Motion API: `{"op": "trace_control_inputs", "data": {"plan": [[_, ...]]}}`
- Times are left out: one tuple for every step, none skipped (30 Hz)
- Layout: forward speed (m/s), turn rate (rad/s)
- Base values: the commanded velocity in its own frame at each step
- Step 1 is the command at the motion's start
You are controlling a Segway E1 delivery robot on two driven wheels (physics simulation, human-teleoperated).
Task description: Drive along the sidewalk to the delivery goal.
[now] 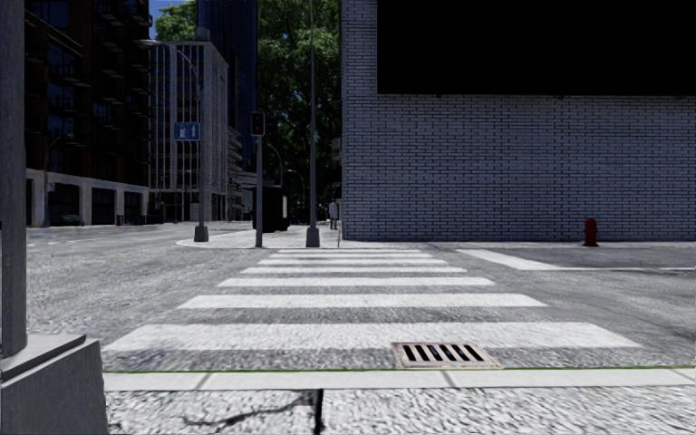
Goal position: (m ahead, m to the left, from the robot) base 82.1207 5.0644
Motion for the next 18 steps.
{"op": "trace_control_inputs", "data": {"plan": [[2.00,0.00],[2.00,0.00],[2.00,0.00],[2.00,0.00],[2.00,0.00],[2.00,0.00],[2.00,0.00],[2.00,0.00],[2.00,0.00],[2.00,0.00],[2.00,0.00],[2.00,0.00],[2.00,0.00],[2.00,0.00],[2.00,0.00],[2.00,0.00],[2.00,0.00],[2.00,0.00]]}}
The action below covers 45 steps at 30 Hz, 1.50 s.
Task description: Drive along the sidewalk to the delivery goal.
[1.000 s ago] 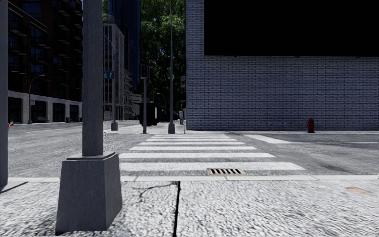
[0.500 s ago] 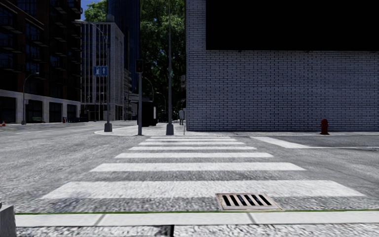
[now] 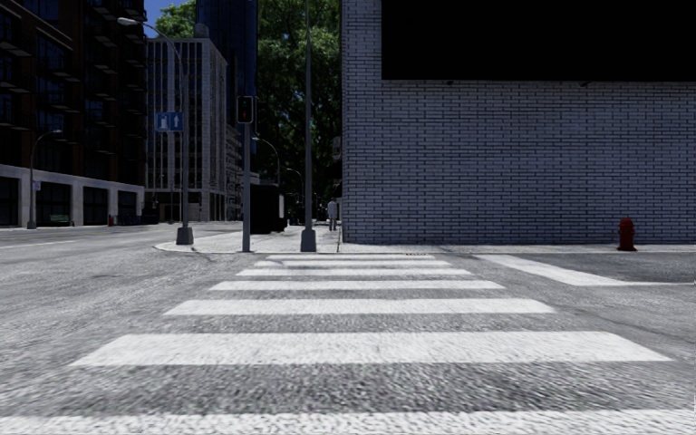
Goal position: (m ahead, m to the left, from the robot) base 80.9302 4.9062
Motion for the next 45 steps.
{"op": "trace_control_inputs", "data": {"plan": [[2.00,0.00],[2.00,0.00],[2.00,0.00],[2.00,0.00],[2.00,0.00],[2.00,0.00],[2.00,0.00],[2.00,0.00],[2.00,0.00],[2.00,0.00],[2.00,0.00],[2.00,0.00],[2.00,0.00],[2.00,0.00],[2.00,0.00],[2.00,0.00],[2.00,0.00],[2.00,0.00],[2.00,0.00],[2.00,0.00],[2.00,0.00],[2.00,0.00],[2.00,0.00],[2.00,0.00],[2.00,0.00],[2.00,0.00],[2.00,0.00],[2.00,0.00],[2.00,0.00],[2.00,0.00],[2.00,0.00],[2.00,0.00],[2.00,0.00],[2.00,0.00],[2.00,0.00],[2.00,0.00],[2.00,0.00],[2.00,-0.03],[2.00,-0.13],[2.00,-0.16],[2.00,-0.16],[2.00,-0.17],[2.00,-0.13],[2.00,0.00],[2.00,0.00]]}}
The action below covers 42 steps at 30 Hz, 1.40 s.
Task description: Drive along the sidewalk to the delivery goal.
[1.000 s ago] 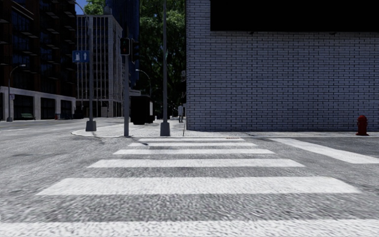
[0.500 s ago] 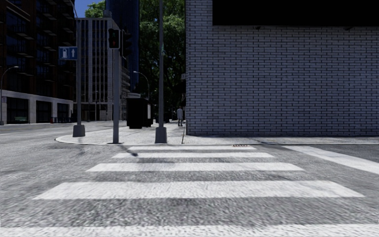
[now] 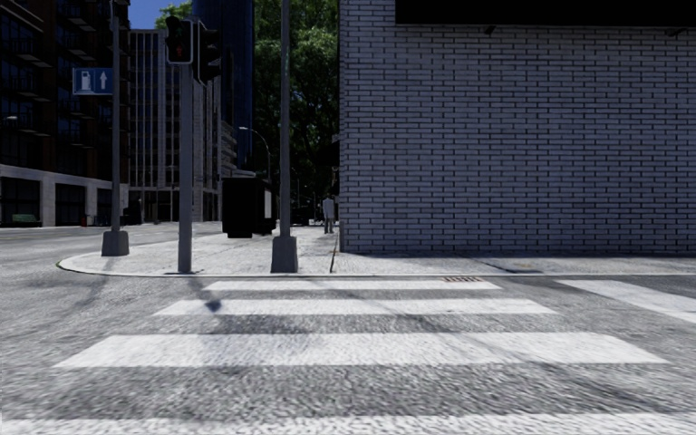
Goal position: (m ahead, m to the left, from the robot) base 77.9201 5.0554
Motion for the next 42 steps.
{"op": "trace_control_inputs", "data": {"plan": [[2.00,0.00],[2.00,0.00],[2.00,0.00],[2.00,0.00],[2.00,0.00],[2.00,0.00],[2.00,0.00],[2.00,0.00],[2.00,0.00],[2.00,0.00],[2.00,0.00],[2.00,-0.15],[2.00,-0.15],[2.00,-0.32],[2.00,-0.37],[2.00,-0.32],[2.00,-0.32],[2.00,-0.06],[2.00,0.00],[2.00,0.00],[2.00,0.00],[2.00,0.00],[2.00,0.00],[2.00,0.00],[2.00,0.00],[2.00,0.00],[2.00,0.00],[2.00,0.00],[2.00,0.00],[2.00,0.00],[2.00,0.00],[2.00,0.00],[2.00,0.00],[2.00,0.00],[2.00,0.00],[2.00,0.00],[2.00,0.00],[2.00,0.00],[2.00,0.00],[2.00,0.00],[2.00,0.00],[2.00,0.00]]}}
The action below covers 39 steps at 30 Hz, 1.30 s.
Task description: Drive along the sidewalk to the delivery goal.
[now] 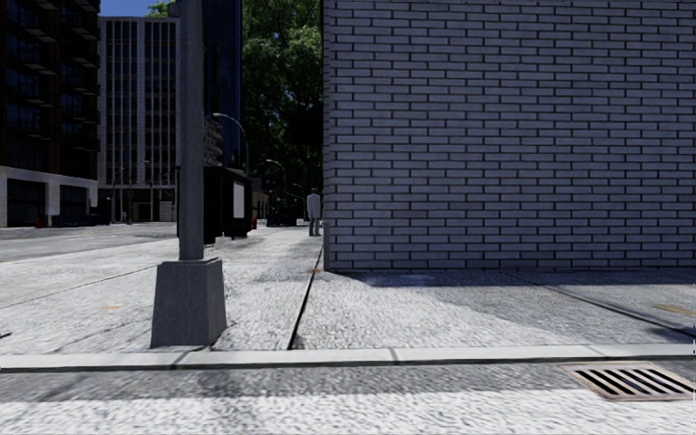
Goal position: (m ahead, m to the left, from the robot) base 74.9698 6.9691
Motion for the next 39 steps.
{"op": "trace_control_inputs", "data": {"plan": [[2.00,0.00],[2.00,0.00],[2.00,0.00],[2.00,0.00],[1.98,0.00],[1.98,0.00],[1.95,0.00],[1.92,0.00],[1.89,0.00],[1.89,0.00],[1.82,0.00],[1.77,0.00],[1.73,0.00],[1.73,0.00],[1.67,0.04],[1.62,0.07],[1.60,0.09],[1.60,0.09],[1.60,0.09],[1.59,0.11],[1.59,0.15],[1.59,0.22],[1.59,0.22],[1.59,0.25],[1.59,0.25],[1.59,0.27],[1.59,0.27],[1.59,0.29],[1.59,0.31],[1.59,0.31],[1.59,0.31],[1.59,0.31],[1.59,0.33],[1.59,0.36],[1.53,0.37],[1.53,0.37],[1.47,0.38],[1.45,0.38],[1.44,0.38]]}}
